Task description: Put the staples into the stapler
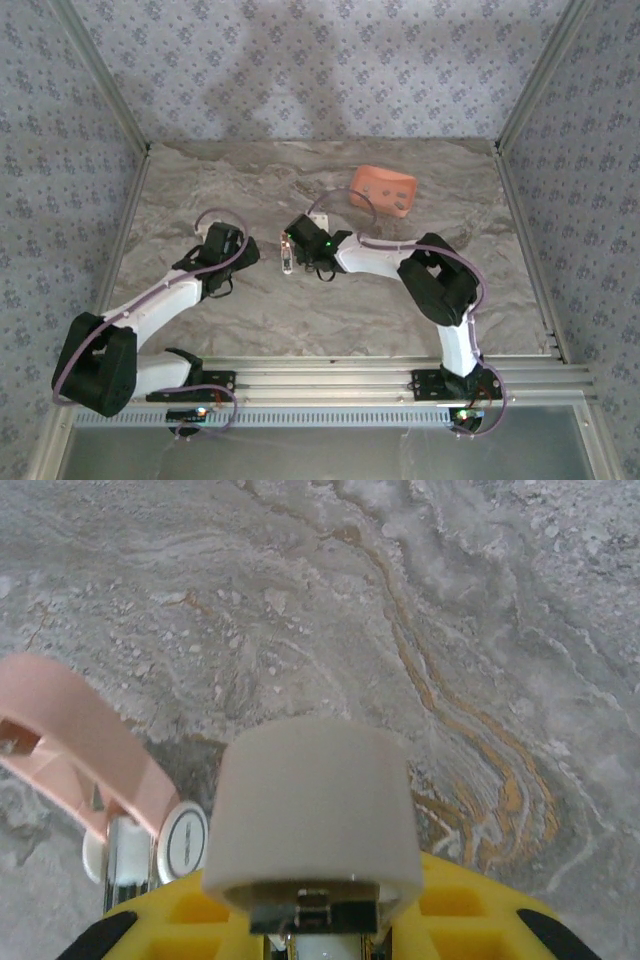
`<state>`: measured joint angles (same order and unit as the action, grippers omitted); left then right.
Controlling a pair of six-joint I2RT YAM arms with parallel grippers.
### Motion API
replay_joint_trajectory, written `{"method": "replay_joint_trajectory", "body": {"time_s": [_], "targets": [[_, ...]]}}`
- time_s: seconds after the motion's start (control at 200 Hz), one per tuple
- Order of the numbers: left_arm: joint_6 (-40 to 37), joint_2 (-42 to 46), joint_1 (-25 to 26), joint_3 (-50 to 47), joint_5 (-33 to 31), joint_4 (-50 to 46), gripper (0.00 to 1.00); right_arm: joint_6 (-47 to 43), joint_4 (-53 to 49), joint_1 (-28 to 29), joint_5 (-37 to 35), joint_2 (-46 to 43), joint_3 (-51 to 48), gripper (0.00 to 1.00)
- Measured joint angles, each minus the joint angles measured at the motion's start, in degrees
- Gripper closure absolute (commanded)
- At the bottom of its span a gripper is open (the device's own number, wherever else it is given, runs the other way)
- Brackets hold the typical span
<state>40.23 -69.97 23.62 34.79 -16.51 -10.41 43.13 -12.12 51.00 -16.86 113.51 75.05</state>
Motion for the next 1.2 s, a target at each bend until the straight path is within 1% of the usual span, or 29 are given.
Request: {"method": "replay_joint_trajectory", "body": {"time_s": [0.09,0.19,0.275,0.6,0.85,0.99,1.089,1.199], "targets": [[0.46,0.0,0.0,-0.68,0.02,0.11,0.02,0.0,-0.17,-0.04,-0.39,2.05,2.19,0.78],[0.85,0.02,0.0,-1.16,0.2,0.09,0.02,0.15,-0.24,-0.15,-0.55,3.8,3.82,0.67],[0.85,0.04,-0.04,-1.18,0.2,0.13,0.02,0.66,-0.33,-0.31,-1.01,4.48,4.28,0.64],[0.83,0.07,-0.37,-1.18,0.72,0.28,0.02,0.66,-0.35,-0.42,-1.33,5.62,5.27,0.61],[0.83,0.07,-0.37,-1.18,0.87,0.37,0.02,1.03,-0.33,-0.9,-1.11,6.64,6.03,0.71],[0.81,0.07,-0.37,-1.18,1.18,0.44,0.02,1.05,-0.35,-0.9,-1.2,6.64,6.12,0.71],[0.81,0.07,-0.37,-1.18,1.57,0.55,0.02,1.07,-0.35,-0.83,-1.33,6.64,6.12,0.68],[0.81,0.07,-0.37,-1.18,1.9,0.59,0.02,1.14,-0.39,-0.72,-1.44,6.64,6.12,0.58]]}}
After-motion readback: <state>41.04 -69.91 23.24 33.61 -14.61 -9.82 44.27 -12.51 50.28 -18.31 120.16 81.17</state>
